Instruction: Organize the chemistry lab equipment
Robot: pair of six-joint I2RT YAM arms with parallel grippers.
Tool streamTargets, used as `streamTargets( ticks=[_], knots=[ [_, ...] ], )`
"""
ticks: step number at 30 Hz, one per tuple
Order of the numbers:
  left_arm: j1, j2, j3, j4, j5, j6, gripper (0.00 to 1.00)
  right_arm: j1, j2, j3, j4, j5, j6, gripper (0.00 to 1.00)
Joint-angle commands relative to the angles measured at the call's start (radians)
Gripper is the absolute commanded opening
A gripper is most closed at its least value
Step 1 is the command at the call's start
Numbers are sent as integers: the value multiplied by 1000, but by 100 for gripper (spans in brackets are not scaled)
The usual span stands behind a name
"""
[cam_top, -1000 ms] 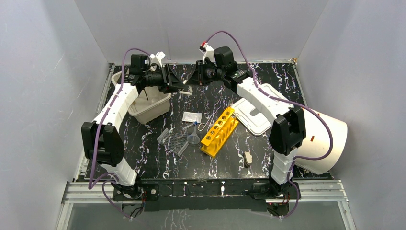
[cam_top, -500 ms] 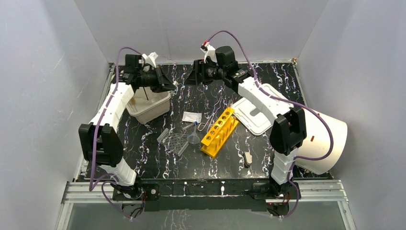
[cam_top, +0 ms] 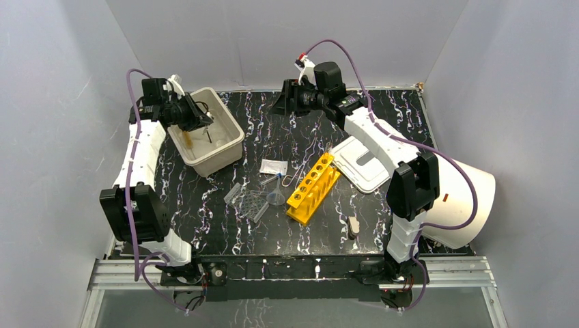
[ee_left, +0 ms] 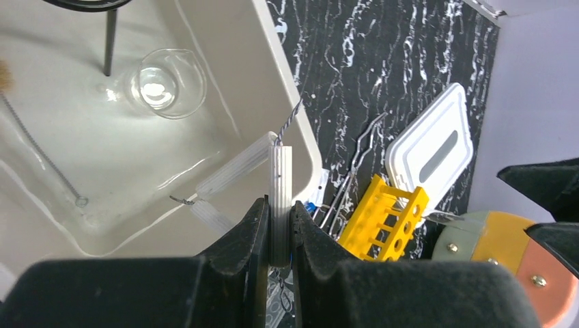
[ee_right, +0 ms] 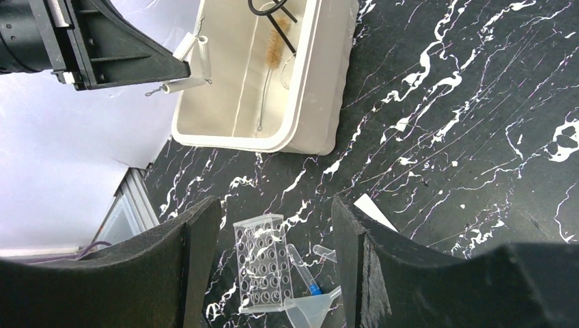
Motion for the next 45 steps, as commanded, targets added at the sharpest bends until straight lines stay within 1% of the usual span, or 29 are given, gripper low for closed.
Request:
streamTargets(
  ticks=[1, 5, 9, 12, 18, 24, 28, 31, 39, 44, 45],
  knots=[
    [-3, 11, -11, -8, -99, 18, 0, 1, -31, 23, 7, 22, 6, 69],
    [-3, 72, -7, 13, -150, 27, 0, 2, -26, 7, 1, 31, 7, 69],
    [-2, 83, -32, 34, -324, 23, 0, 1, -15, 11, 0, 34, 15, 69],
    [-2, 96, -49, 42, -393, 13, 0, 2, -10, 17, 0, 38, 12, 69],
    [-1, 149, -77, 99, -437, -14, 0, 0, 12, 43, -14, 51, -5, 69],
    [-2, 218, -63, 163, -490, -5, 0, 0, 36, 62, -15, 38, 1, 68],
    [-1, 223, -87, 227, -546, 3, 0, 0, 38, 66, -15, 41, 1, 68],
    [-2, 238, -90, 253, -556, 12, 0, 0, 42, 70, -16, 43, 1, 69],
    [-2, 259, -101, 286, -528, 13, 16, 1, 52, 83, -31, 59, 1, 68],
    [-2, 240, -96, 259, -537, 6, 32, 21, 52, 105, -89, 155, -40, 69],
    [-2, 235, -94, 248, -540, 5, 33, 27, 51, 108, -97, 177, -46, 69]
  ],
)
